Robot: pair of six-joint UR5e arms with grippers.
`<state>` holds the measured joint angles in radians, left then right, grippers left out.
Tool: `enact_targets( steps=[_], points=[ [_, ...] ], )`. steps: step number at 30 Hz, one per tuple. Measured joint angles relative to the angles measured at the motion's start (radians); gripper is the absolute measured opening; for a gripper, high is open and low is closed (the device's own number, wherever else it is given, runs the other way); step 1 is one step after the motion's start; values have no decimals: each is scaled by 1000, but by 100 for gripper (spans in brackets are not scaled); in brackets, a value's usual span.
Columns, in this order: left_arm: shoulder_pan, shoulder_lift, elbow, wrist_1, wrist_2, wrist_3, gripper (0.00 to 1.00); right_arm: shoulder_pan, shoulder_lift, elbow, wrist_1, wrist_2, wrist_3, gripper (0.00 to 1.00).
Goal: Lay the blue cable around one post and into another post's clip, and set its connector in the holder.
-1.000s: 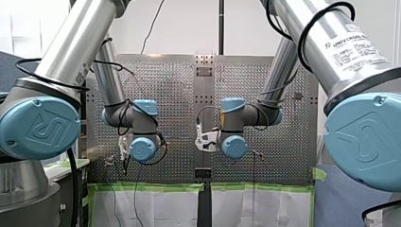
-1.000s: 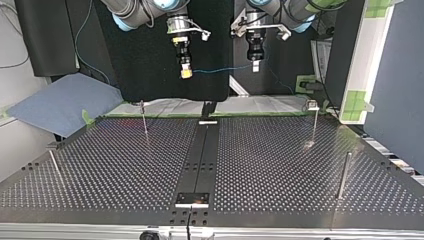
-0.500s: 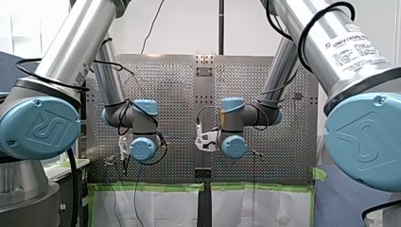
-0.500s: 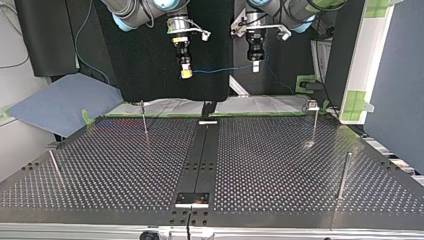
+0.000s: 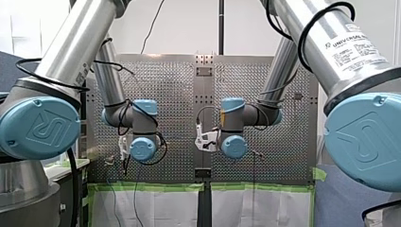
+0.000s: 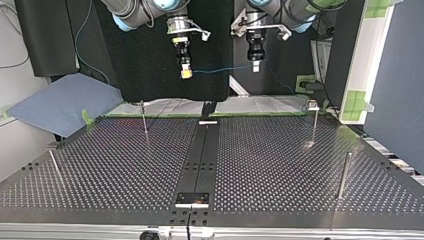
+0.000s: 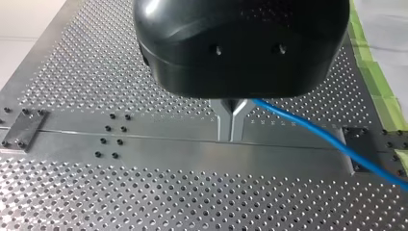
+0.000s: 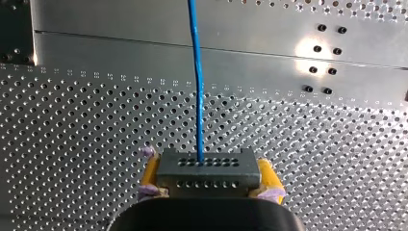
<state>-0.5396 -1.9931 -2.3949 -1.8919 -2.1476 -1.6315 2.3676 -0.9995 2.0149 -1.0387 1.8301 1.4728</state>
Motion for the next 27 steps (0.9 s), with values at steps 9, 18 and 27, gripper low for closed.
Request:
enact_targets(
  steps=[9, 18, 27],
  points=[
    [10, -1, -20, 3, 61, -60, 0, -15, 53, -7, 64, -15, -25, 0],
    [10, -2, -21, 3, 88, -78, 0, -15, 59, -7, 134, -15, -26, 0],
    [19, -1, -17, 2, 91, -80, 0, -18, 56, -9, 145, -14, -26, 0]
  ],
)
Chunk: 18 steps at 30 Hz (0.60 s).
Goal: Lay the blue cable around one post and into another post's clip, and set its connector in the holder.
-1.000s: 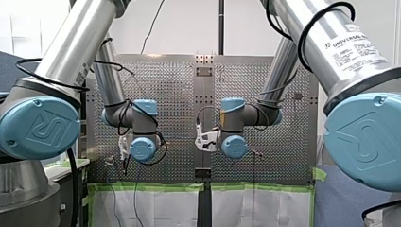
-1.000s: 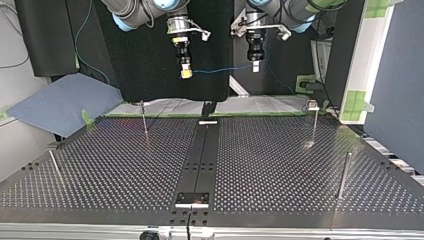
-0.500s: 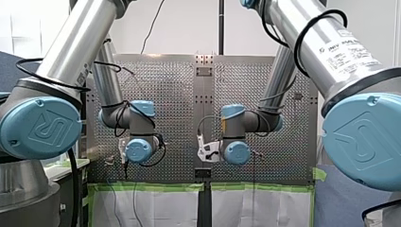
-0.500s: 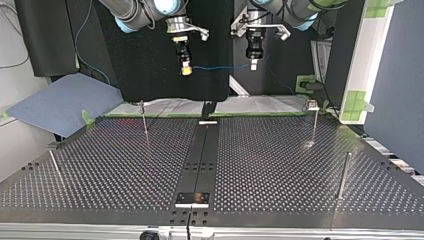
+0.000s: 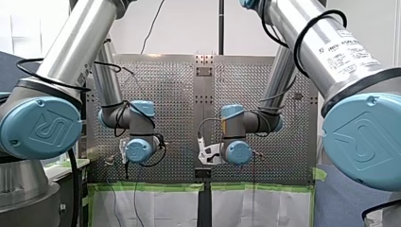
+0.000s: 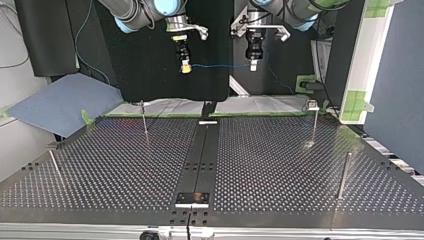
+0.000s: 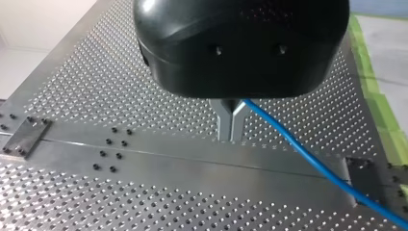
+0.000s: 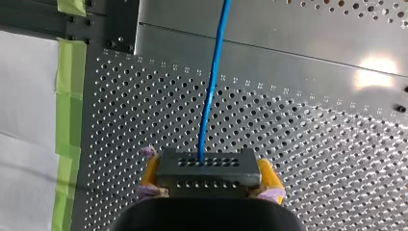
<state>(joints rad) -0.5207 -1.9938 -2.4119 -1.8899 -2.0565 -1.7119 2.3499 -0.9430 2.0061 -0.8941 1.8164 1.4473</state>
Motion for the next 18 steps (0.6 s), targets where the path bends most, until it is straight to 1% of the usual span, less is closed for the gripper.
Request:
enact_targets(
  steps=[1, 3, 5, 7, 10, 12, 15, 17, 18],
  points=[
    [4, 2, 3, -2, 1, -2, 0, 0, -4, -3, 4, 1, 2, 0],
    [13, 13, 14, -13, 3, -12, 0, 1, -18, -14, 16, 7, 13, 0],
    [21, 30, 23, -29, 3, -22, 0, 3, -34, -21, 32, 13, 28, 0],
    [26, 45, 28, -44, 2, -27, 0, 1, -48, -25, 46, 14, 41, 0],
    [34, 70, 32, -69, 0, -34, 0, -4, -72, -28, 65, 1, 64, 0],
    [41, 89, 37, -88, -4, -42, 0, -9, -91, -31, 74, -15, 84, 0],
    [51, 118, 52, -118, -10, -60, 0, -14, -121, -44, 95, -29, 112, 0],
    [59, 139, 65, -139, -12, -70, 0, -18, -143, -57, 111, -34, 124, 0],
    [61, 148, 69, -147, -13, -73, 0, -19, -152, -63, 118, -35, 127, 0]
  ],
)
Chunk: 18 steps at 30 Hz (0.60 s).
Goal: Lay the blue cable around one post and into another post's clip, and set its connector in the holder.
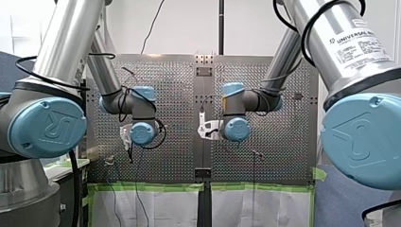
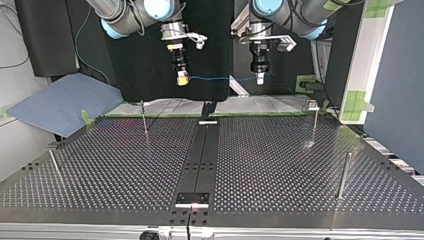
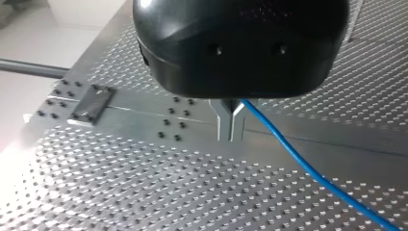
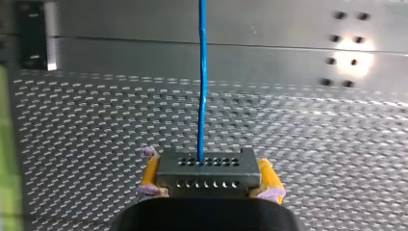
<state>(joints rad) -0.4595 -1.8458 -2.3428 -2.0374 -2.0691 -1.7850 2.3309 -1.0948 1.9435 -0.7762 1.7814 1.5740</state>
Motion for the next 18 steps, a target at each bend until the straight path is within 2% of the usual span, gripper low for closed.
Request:
enact_targets(
  steps=[13, 18],
  points=[
    [60, 111, 59, -111, -15, -41, 0, -11, -106, -89, 91, -30, 4, 0],
    [101, 160, 65, -160, -8, -65, 0, -16, -155, -138, 128, -46, 3, 0]
  ],
)
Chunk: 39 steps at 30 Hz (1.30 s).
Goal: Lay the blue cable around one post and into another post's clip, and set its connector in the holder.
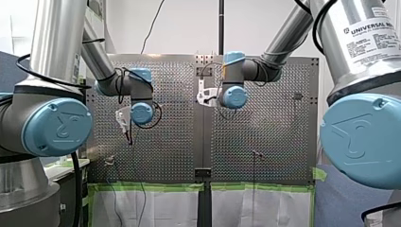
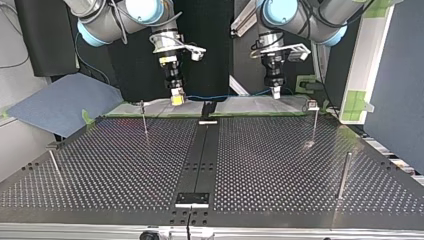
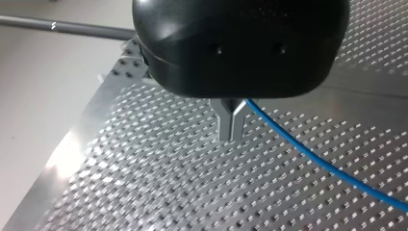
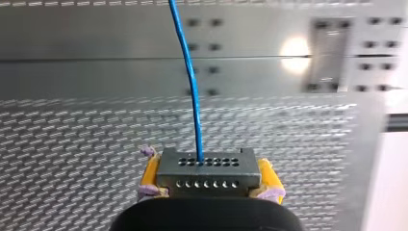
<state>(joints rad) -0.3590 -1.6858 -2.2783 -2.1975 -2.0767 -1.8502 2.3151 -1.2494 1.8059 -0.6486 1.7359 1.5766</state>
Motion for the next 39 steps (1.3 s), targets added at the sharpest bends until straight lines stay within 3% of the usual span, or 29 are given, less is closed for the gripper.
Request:
enact_targets(
  steps=[5, 13, 19, 23, 28, 39],
  points=[
    [43, 44, 0, -43, 34, -40, 0, -1, -37, -43, 23, -17, -6, 0],
    [116, 117, 0, -116, 106, -111, 0, -2, -45, -94, 47, -34, -14, 0],
    [173, 174, 1, -162, 164, -164, 0, 9, -31, -134, 68, -52, -33, 0],
    [211, 211, 17, -175, 194, -199, 0, 18, -4, -167, 95, -72, -59, 0],
    [255, 245, 54, -210, 186, -220, 0, 31, 21, -206, 116, -83, -80, 0],
    [344, 322, 141, -298, 172, -252, 0, 60, 48, -305, 161, -96, -87, 0]
  ],
)
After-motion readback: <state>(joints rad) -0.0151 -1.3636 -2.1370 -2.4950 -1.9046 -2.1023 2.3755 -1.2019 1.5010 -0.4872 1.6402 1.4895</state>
